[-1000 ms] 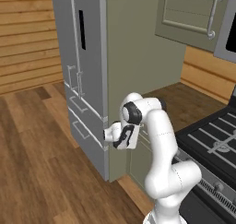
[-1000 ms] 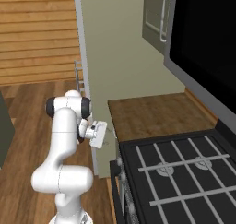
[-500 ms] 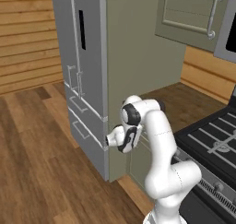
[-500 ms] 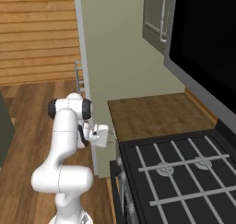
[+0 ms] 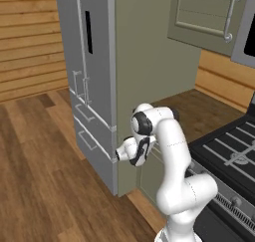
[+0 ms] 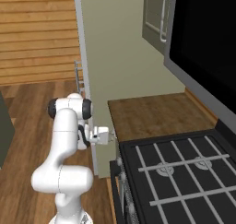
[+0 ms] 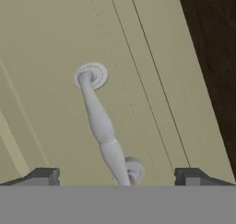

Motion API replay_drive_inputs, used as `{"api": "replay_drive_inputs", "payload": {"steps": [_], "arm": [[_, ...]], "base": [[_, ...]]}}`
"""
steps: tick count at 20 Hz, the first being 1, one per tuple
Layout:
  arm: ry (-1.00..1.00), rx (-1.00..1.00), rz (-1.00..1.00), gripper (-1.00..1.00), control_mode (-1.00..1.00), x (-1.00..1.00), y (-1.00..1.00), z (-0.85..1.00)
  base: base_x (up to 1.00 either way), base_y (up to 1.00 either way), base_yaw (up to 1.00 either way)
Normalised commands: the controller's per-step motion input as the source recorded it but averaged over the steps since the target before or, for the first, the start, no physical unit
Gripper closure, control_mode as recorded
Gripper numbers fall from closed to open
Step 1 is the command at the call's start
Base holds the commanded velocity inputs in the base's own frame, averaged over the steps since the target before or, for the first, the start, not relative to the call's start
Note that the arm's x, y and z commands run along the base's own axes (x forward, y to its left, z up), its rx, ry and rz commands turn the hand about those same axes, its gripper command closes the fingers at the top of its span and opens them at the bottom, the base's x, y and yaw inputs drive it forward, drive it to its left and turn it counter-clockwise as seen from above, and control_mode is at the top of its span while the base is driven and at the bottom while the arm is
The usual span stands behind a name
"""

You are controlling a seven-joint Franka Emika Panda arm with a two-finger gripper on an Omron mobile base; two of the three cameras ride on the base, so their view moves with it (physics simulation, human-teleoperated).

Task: Take a straw from the drawer in front and place it inside the glass cup on the dining counter.

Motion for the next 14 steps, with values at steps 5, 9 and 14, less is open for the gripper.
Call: {"api": "replay_drive_inputs", "payload": {"steps": [5,9,14], "arm": [[-0.02,0.00,0.06,-1.00,-1.00,0.00,-0.23,0.30],[0.00,0.00,0.06,-1.00,-1.00,0.00,-0.33,0.01],[0.00,0.00,0.07,-1.00,-1.00,0.00,-0.32,-0.16]], "base": [[0.00,0.00,0.00],[0.00,0.00,0.00],[0.00,0.00,0.00]]}}
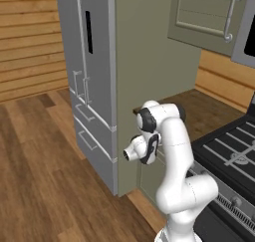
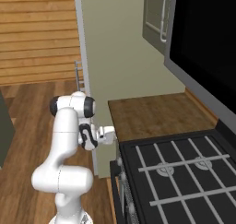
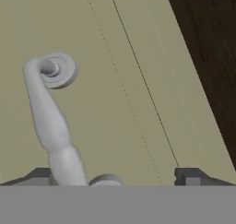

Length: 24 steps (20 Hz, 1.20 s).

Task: Take a straw from the drawer in front and place it inside the glass cup on the dining counter.

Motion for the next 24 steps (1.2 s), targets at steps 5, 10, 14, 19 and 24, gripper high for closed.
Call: {"api": "replay_drive_inputs", "payload": {"steps": [5,10,14,19,24], "arm": [[0.02,0.00,0.08,1.00,-1.00,0.01,-0.21,-0.19],[0.00,0.00,0.09,1.00,-1.00,-0.04,0.00,-0.03],[-0.01,0.02,0.02,1.00,-1.00,-0.28,0.29,0.00],[0.00,0.03,0.00,1.00,-1.00,-0.35,0.63,0.02],[0.00,0.06,0.00,1.00,-1.00,-0.33,0.86,0.10]], "base": [[0.00,0.00,0.00],[0.00,0.00,0.00],[0.00,0.00,0.00],[0.00,0.00,0.00],[0.00,0.00,0.00]]}}
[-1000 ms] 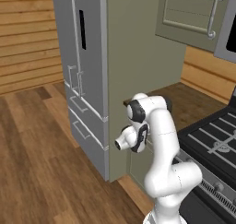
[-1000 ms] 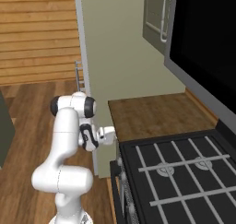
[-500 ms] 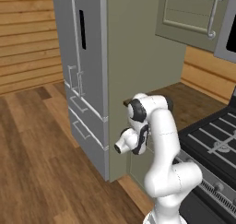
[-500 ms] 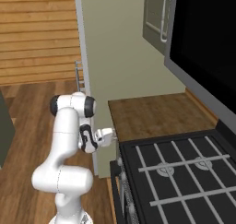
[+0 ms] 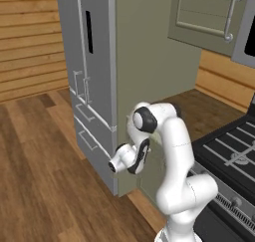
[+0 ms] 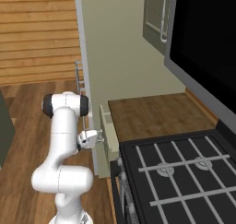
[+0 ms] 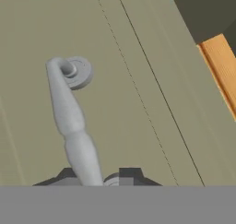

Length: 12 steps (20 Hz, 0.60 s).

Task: Take a straw from the drawer in front and place it inside the glass cup on the dining counter.

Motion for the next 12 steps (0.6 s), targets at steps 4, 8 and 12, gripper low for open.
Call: {"api": "replay_drive_inputs", "payload": {"steps": [4,8,12], "arm": [[0.00,0.08,0.02,1.00,-1.00,-0.33,0.99,0.16],[0.00,0.07,0.03,1.00,-1.00,-0.33,1.00,0.16],[0.00,0.06,0.03,1.00,-1.00,-0.32,1.00,0.14]], "base": [[0.00,0.00,0.00],[0.00,0.00,0.00],[0.00,0.00,0.00]]}}
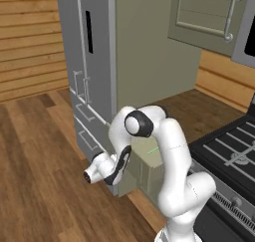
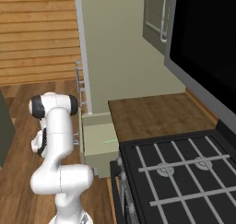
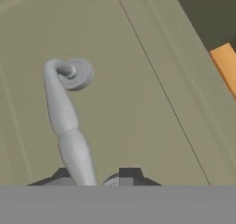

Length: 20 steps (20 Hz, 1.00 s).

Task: Take a straw from the drawer in front and place it inside the glass cup on the dining counter.

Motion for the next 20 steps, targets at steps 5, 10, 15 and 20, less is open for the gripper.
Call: {"api": "replay_drive_inputs", "payload": {"steps": [5,10,15,20], "arm": [[0.00,0.09,0.03,-1.00,-1.00,-0.21,0.91,0.13],[0.20,0.35,0.03,-1.00,-1.00,-0.24,0.32,0.12],[0.35,0.56,0.08,-1.00,-1.00,-0.26,0.30,0.24],[0.25,0.62,0.08,-1.00,-1.00,-0.45,0.04,0.68]], "base": [[0.00,0.00,0.00],[0.00,0.00,0.00],[0.00,0.00,0.00],[0.00,0.00,0.00]]}}
